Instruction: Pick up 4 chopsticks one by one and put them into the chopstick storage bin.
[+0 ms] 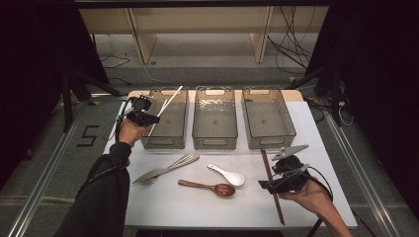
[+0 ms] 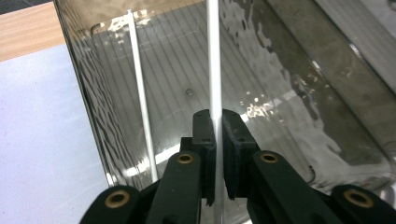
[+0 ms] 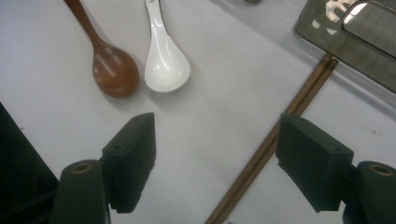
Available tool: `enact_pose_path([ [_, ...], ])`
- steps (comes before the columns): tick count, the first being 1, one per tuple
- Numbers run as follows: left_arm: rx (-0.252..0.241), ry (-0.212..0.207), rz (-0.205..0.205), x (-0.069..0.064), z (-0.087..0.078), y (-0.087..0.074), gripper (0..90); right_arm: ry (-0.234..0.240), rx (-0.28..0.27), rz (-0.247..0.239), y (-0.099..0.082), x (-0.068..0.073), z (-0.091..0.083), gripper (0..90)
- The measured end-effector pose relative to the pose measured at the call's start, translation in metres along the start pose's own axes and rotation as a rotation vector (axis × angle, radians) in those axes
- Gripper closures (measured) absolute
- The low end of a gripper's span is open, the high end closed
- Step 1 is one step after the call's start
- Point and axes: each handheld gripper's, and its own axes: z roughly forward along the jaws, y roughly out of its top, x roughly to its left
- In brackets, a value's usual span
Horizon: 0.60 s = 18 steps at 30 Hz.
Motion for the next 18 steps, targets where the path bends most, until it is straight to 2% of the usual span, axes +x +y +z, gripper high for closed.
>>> enact_pose_path([
  [1, -0.004, 0.009, -0.006, 0.001, 0.001, 0.000, 81.1, 0.002, 0.000, -0.001, 0.000, 0.000, 0.000, 29.9],
  [3, -0.018, 0.006, -0.034, 0.001, 0.001, 0.000, 69.4, 0.003, -0.001, 0.000, 0.000, 0.000, 0.000, 29.9],
  [5, -0.029, -0.002, -0.031, -0.002, -0.001, 0.001, 64.2, 0.011, -0.004, 0.001, 0.000, 0.000, 0.000, 29.9],
  [6, -0.028, 0.005, -0.013, -0.003, -0.003, 0.001, 62.0, 0.010, -0.003, 0.001, 0.000, 0.000, 0.000, 29.9],
  [8, -0.037, -0.001, -0.016, -0.007, -0.007, 0.003, 56.5, 0.012, -0.002, -0.001, 0.000, 0.000, 0.000, 29.9],
  [12, -0.035, -0.044, 0.002, -0.017, -0.017, 0.004, 49.3, 0.006, 0.000, 0.001, 0.000, -0.001, -0.001, 29.9],
  [18, -0.064, -0.143, 0.019, -0.034, -0.038, -0.003, 35.9, -0.021, 0.007, 0.022, -0.002, -0.004, -0.001, 29.9],
])
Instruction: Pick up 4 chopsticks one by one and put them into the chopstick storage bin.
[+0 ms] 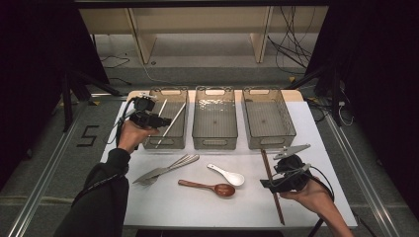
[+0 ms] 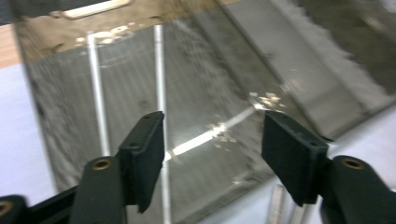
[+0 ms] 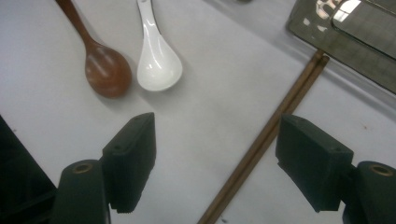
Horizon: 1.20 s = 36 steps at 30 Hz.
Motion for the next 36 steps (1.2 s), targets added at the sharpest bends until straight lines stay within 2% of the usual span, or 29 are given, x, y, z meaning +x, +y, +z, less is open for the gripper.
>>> enact_pose_path([
  [2, -0.019, -0.026, 0.008, -0.005, -0.008, -0.004, 32.1, -0.016, 0.004, 0.005, 0.000, -0.001, 0.000, 29.9],
  [7, -0.063, -0.053, 0.002, -0.012, -0.023, -0.016, 27.0, -0.032, 0.004, 0.009, -0.001, -0.003, 0.001, 29.4],
  [12, -0.047, -0.137, 0.031, -0.025, -0.030, -0.034, 22.9, -0.045, 0.017, 0.016, -0.002, -0.004, 0.003, 29.3],
  [17, -0.043, -0.175, 0.081, -0.047, -0.037, -0.049, 20.7, -0.072, 0.046, 0.033, -0.004, -0.006, 0.006, 29.4],
  [20, -0.039, -0.240, 0.100, -0.059, -0.040, -0.057, 19.3, -0.084, 0.061, 0.037, -0.005, -0.008, 0.008, 29.4],
  [25, -0.061, -0.251, 0.131, -0.071, -0.046, -0.067, 18.0, -0.096, 0.083, 0.056, -0.008, -0.011, 0.011, 29.4],
  [28, -0.063, -0.234, 0.145, -0.073, -0.047, -0.073, 17.5, -0.098, 0.091, 0.065, -0.009, -0.013, 0.013, 29.8],
  [33, -0.092, -0.239, 0.154, -0.074, -0.054, -0.083, 16.8, -0.099, 0.108, 0.077, -0.010, -0.015, 0.016, 30.0],
  [36, -0.102, -0.219, 0.168, -0.074, -0.057, -0.090, 16.8, -0.107, 0.120, 0.079, -0.011, -0.016, 0.017, 30.9],
])
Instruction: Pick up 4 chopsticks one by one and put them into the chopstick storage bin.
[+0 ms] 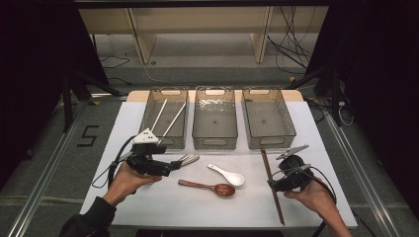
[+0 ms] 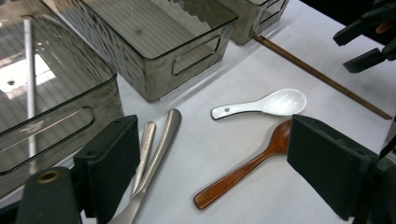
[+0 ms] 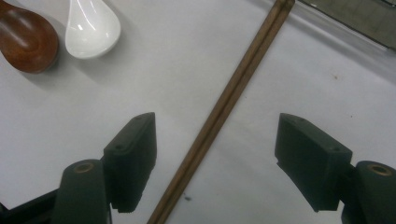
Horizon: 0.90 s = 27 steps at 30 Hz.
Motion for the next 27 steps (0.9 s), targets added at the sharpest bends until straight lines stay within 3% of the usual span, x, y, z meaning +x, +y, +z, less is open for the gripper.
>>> enact_pose_path([
  [3, 0.000, 0.007, -0.017, 0.001, -0.001, -0.006, 16.6, -0.014, 0.024, -0.003, 0.000, 0.000, 0.003, 31.4],
  [8, 0.023, 0.033, 0.026, -0.003, 0.001, -0.015, 16.6, -0.027, 0.065, -0.005, -0.001, -0.001, 0.008, 32.3],
  [13, 0.032, 0.041, 0.028, -0.004, 0.001, -0.021, 16.5, -0.051, 0.091, 0.001, -0.003, -0.004, 0.011, 33.3],
  [17, 0.014, 0.031, 0.021, -0.006, -0.003, -0.025, 16.4, -0.044, 0.110, 0.004, -0.005, -0.004, 0.015, 34.2],
  [27, 0.039, 0.036, 0.046, -0.012, -0.004, -0.031, 16.0, -0.042, 0.147, 0.008, -0.005, -0.005, 0.023, 35.7],
])
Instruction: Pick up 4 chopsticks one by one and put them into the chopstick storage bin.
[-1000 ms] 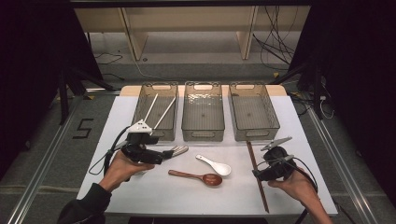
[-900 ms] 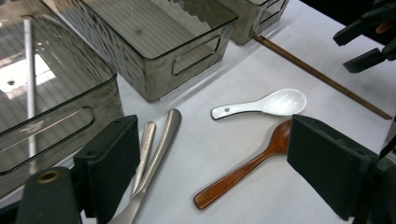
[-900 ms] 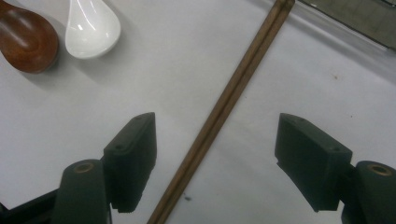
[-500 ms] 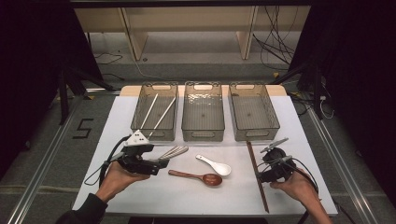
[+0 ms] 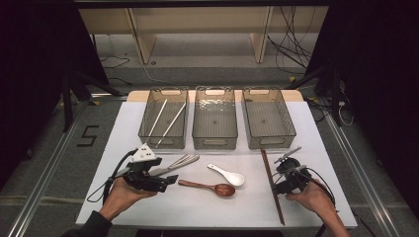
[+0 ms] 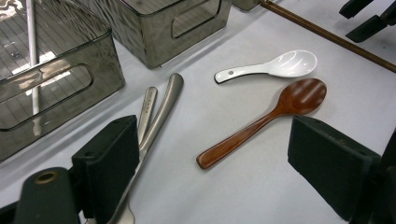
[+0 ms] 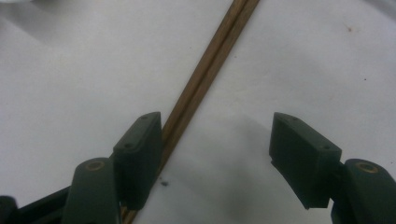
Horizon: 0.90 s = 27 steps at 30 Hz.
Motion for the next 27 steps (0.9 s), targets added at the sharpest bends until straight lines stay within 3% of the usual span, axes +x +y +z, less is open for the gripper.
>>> enact_pose_path([
  [12, 0.003, 0.003, -0.002, -0.0003, 0.0011, -0.0011, 15.9, -0.021, 0.047, -0.023, -0.0003, 0.0019, 0.0057, 40.7],
  [27, 0.013, 0.005, 0.006, 0.0002, 0.0030, -0.0014, 15.9, 0.028, 0.101, -0.065, 0.0003, 0.0055, 0.0050, 66.3],
])
